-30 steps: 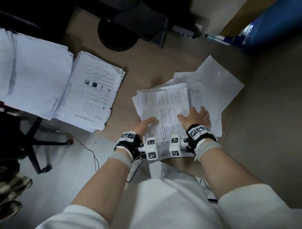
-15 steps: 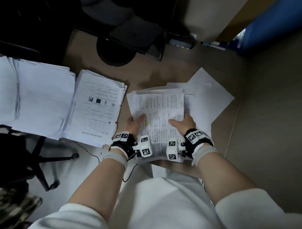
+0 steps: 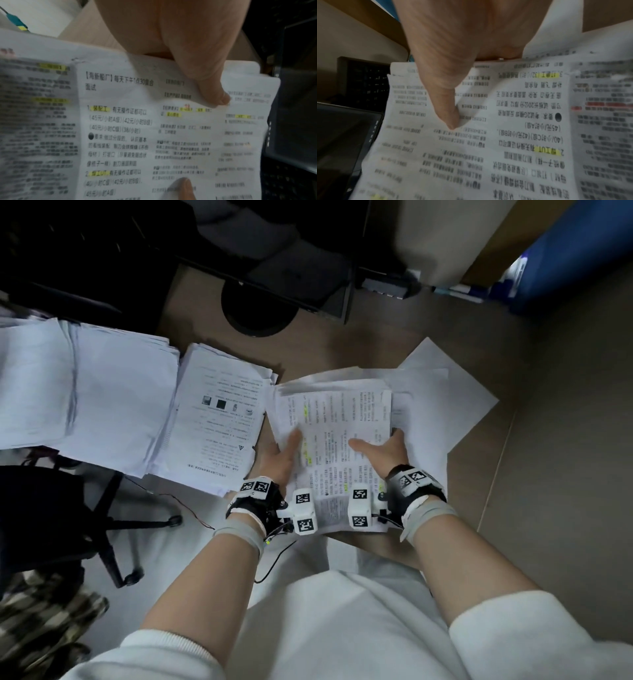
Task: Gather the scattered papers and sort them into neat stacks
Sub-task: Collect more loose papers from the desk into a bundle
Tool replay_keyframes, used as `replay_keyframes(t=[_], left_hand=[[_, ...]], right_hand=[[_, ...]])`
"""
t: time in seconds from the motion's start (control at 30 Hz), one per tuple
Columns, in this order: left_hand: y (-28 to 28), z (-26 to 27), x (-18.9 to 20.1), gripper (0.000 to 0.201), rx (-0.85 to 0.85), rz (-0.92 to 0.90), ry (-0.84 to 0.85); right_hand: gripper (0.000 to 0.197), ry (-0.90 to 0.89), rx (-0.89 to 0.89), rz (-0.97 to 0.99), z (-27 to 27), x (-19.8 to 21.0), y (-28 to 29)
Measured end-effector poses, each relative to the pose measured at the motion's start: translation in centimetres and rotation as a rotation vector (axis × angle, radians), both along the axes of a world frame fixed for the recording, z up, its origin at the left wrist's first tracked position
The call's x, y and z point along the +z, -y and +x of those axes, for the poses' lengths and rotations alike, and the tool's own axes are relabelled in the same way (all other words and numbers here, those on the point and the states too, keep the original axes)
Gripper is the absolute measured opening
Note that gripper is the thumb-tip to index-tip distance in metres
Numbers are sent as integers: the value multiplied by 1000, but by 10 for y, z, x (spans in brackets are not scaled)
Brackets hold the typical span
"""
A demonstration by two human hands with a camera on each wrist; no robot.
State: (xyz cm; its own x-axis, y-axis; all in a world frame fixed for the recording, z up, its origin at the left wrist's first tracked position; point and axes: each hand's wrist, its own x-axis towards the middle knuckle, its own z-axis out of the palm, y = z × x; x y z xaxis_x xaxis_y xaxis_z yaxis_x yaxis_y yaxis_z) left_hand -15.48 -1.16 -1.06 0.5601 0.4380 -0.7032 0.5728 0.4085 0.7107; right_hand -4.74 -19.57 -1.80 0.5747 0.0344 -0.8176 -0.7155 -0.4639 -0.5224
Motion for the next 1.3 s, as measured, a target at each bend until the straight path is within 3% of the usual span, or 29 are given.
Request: replay_keyframes(t=[0.17, 0.23, 0.4, 0.5, 0.63, 0.73, 0.83, 0.93, 1.03, 1.1, 1.2, 1.3], left_hand=[[-1, -5, 8, 33, 10, -25, -8], [5, -2, 4, 40, -34, -47, -13], [39, 32, -18, 62, -170, 18, -128], [51, 47, -28, 49, -247, 76, -191], [51, 56, -36, 60, -244, 71, -227], [46, 60, -39, 57, -208, 79, -253], [45, 70, -36, 63, -218, 93, -266], [45, 79, -36, 75, -250, 97, -256], [39, 79, -39, 59, -269, 114, -286], [36, 79, -42, 65, -295, 193, -326], [39, 76, -50, 90, -482, 419, -422], [36, 76, -49, 86, -516, 466, -465]], right_hand=[[64, -17, 43, 61, -2, -3, 7], [57, -6, 73, -27, -3, -2, 17], [61, 57, 106, -315, 5, -11, 51], [63, 50, 125, -359, 8, -6, 61], [78, -77, 22, -225, 14, -4, 59], [82, -118, 34, -220, 16, -3, 59], [72, -176, 35, -166, 18, -1, 62], [48, -220, 14, -157, 25, 9, 59], [45, -198, -32, -111, 28, 10, 56], [40, -168, -31, -137, 31, 13, 49], [58, -164, -54, -179, 34, 10, 38], [81, -211, -76, -181, 36, 12, 33]])
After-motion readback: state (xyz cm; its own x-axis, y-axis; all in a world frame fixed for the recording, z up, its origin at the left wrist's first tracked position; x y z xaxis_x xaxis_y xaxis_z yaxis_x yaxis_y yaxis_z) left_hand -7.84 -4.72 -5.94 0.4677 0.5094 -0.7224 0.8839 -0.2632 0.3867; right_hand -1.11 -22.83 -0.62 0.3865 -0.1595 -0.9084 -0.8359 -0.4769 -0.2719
